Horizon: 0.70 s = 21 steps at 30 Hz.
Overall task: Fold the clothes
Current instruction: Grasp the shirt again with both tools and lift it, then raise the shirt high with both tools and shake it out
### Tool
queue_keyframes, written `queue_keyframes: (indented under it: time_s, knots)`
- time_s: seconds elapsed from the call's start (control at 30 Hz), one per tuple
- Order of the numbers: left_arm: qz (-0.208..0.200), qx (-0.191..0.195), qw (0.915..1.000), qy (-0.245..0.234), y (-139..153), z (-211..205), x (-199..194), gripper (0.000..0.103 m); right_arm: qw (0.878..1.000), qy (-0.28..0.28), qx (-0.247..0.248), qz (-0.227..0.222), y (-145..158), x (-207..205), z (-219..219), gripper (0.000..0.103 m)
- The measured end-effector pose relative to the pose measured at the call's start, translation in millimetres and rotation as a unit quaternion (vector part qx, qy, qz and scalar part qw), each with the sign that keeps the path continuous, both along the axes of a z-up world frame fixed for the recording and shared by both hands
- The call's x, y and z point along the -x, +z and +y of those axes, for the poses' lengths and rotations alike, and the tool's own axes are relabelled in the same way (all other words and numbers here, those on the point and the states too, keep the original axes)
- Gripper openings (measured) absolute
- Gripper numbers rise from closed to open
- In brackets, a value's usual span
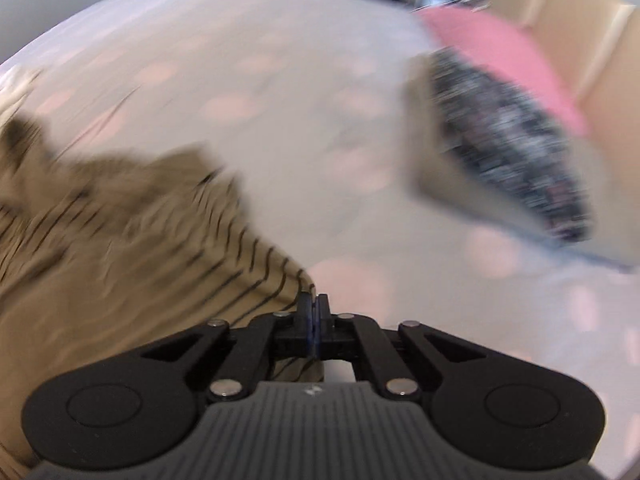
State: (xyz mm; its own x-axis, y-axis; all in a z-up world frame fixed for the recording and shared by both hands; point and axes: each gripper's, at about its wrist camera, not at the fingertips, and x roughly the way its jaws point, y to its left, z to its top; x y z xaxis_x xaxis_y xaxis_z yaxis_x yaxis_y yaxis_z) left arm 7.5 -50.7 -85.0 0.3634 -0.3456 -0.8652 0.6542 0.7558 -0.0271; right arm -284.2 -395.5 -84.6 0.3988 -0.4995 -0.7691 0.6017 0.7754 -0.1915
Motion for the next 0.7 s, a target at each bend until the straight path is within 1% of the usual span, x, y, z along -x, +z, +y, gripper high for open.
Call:
queue_keyframes:
  time_s: [0.07,0.13,0.27,0.33,0.4,0.5,0.57,0.63,0.7]
  knots:
    - [-0.018,0.023,0.9992,0.026,22.1,6.0,-9.9,0.000,0.999,-0.032,0.043,-0.006,21.5,2.9,-12.1,0.001]
    - [-0.043,0.039,0.9976,0.038,45.8,9.3,-14.5,0.000,0.996,-0.048,0.072,-0.014,43.8,5.4,-22.3,0.001]
    - [-0.094,0.067,0.9917,0.058,93.7,14.9,-22.1,0.000,0.989,-0.040,0.143,-0.004,84.0,1.7,-28.2,0.001]
    - [-0.119,0.081,0.9873,0.068,117.6,17.6,-25.9,0.000,0.983,-0.042,0.180,0.002,104.2,1.4,-29.1,0.001]
    - [-0.144,0.094,0.9820,0.077,141.5,20.4,-29.7,0.000,0.978,-0.051,0.202,-0.004,124.3,3.4,-32.8,0.001]
    - [-0.184,0.118,0.9723,0.083,178.7,24.2,-30.1,0.000,0.970,-0.064,0.233,-0.024,157.4,10.6,-31.8,0.001]
    - [-0.217,0.132,0.9640,0.079,206.0,24.1,-25.1,0.000,0.963,-0.072,0.256,-0.037,180.2,15.1,-28.5,0.001]
    - [-0.256,0.149,0.9521,0.074,236.1,25.2,-16.2,0.000,0.954,-0.080,0.286,-0.052,205.2,20.5,-22.5,0.001]
    - [-0.296,0.170,0.9371,0.072,267.5,28.6,-5.2,0.000,0.941,-0.090,0.319,-0.071,231.8,26.9,-14.8,0.001]
